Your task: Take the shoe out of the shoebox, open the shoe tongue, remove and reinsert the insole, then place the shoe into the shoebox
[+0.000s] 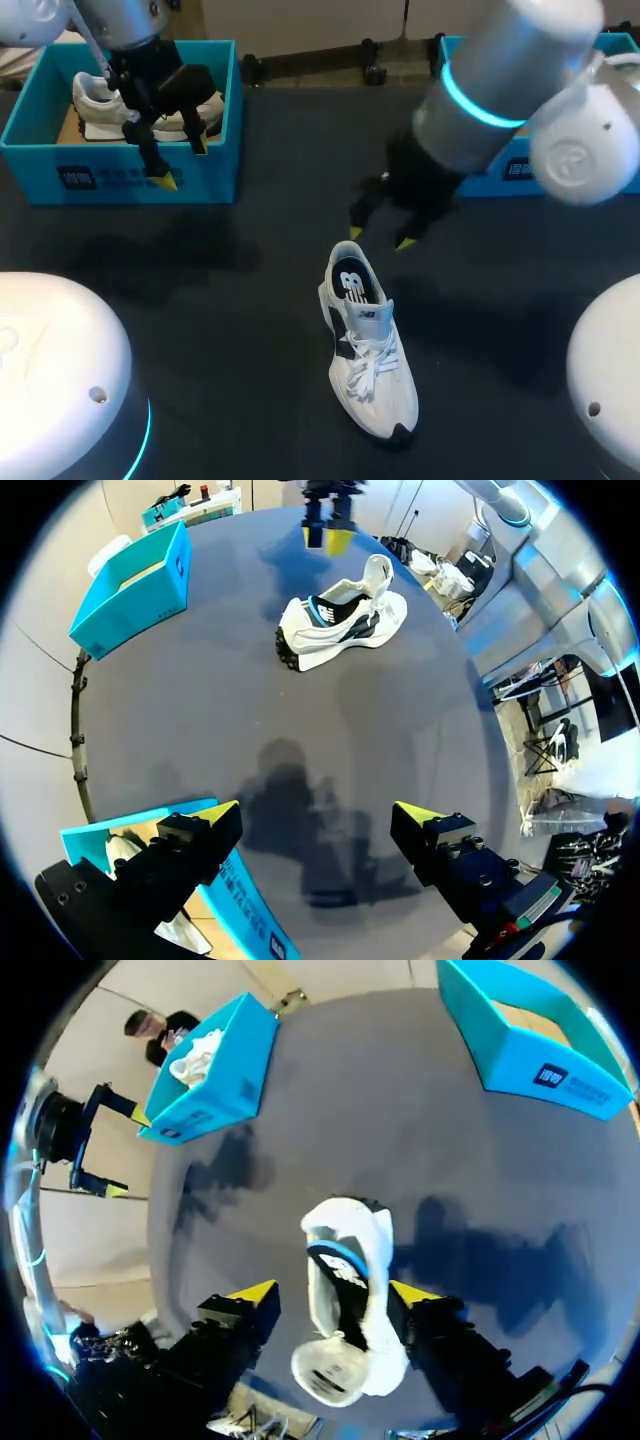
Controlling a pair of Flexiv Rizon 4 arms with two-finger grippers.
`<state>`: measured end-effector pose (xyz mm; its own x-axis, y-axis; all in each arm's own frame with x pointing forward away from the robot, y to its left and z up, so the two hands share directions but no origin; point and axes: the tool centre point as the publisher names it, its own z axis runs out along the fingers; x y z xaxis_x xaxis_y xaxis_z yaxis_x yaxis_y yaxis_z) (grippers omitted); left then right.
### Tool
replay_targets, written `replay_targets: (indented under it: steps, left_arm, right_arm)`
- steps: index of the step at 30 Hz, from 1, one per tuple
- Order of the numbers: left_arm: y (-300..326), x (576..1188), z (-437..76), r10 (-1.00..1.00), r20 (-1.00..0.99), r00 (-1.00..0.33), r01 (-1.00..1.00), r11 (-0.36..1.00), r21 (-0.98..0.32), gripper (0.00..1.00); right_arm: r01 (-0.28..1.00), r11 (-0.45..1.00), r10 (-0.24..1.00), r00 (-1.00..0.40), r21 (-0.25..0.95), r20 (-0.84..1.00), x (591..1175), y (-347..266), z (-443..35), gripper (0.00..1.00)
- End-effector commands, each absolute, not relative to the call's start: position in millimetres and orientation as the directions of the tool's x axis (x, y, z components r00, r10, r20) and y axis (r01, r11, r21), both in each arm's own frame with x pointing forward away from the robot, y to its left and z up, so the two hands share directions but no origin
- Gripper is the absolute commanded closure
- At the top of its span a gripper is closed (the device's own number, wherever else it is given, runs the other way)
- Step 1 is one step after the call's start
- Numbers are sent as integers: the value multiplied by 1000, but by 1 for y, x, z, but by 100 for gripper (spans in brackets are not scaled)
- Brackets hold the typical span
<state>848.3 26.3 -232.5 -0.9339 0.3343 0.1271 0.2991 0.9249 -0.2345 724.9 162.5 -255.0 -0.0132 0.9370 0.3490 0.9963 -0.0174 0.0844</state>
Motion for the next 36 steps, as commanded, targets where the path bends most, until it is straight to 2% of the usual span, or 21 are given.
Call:
replay_targets:
  steps: [1,4,5,6,8,10,14,19,21,27,28,33,35,36]
  left_arm:
    - [27,848,-232,334,127,-934,300,925,-233,0]
    - [27,848,-232,334,127,-934,300,925,-233,0]
    - [27,848,-232,334,127,-934,300,925,-233,0]
    - [28,851,-232,338,121,-933,307,926,-222,0]
    - [32,854,-231,387,105,-916,358,908,-219,0]
    - [34,857,-231,394,88,-915,370,906,-206,0]
    - [39,861,-231,407,98,-908,379,898,-222,0]
    - [42,863,-236,389,106,-915,359,905,-226,0]
    - [43,864,-238,388,110,-915,357,906,-226,0]
    - [45,866,-240,375,119,-919,343,912,-225,0]
    - [46,866,-240,374,121,-919,342,912,-226,0]
    - [45,868,-244,356,147,-923,315,917,-244,0]
    - [43,868,-246,345,168,-923,298,920,-254,0]
    - [40,868,-246,341,169,-925,294,921,-254,0]
  right_arm:
    - [992,3,973,-32,129,227,730,204,-278,39]
    - [992,17,973,-45,125,225,734,208,-281,34]
    - [993,14,977,-38,117,210,734,208,-281,35]
    - [993,12,978,-35,115,204,734,208,-282,43]
    - [995,3,984,-20,96,179,734,209,-284,51]
    - [996,2,984,-19,94,175,734,209,-285,49]
    - [993,-8,985,-12,114,171,731,204,-287,55]
    - [988,-11,987,-14,156,163,726,205,-288,65]
    - [987,-9,985,-19,162,170,724,205,-291,76]
    - [984,-12,981,-22,175,191,721,206,-295,78]
    - [983,-11,980,-26,185,197,721,207,-296,83]
    - [983,-11,980,-26,185,197,721,207,-296,70]
    - [983,-11,980,-26,185,197,721,207,-296,58]
    - [983,-11,980,-26,185,197,721,207,-296,60]
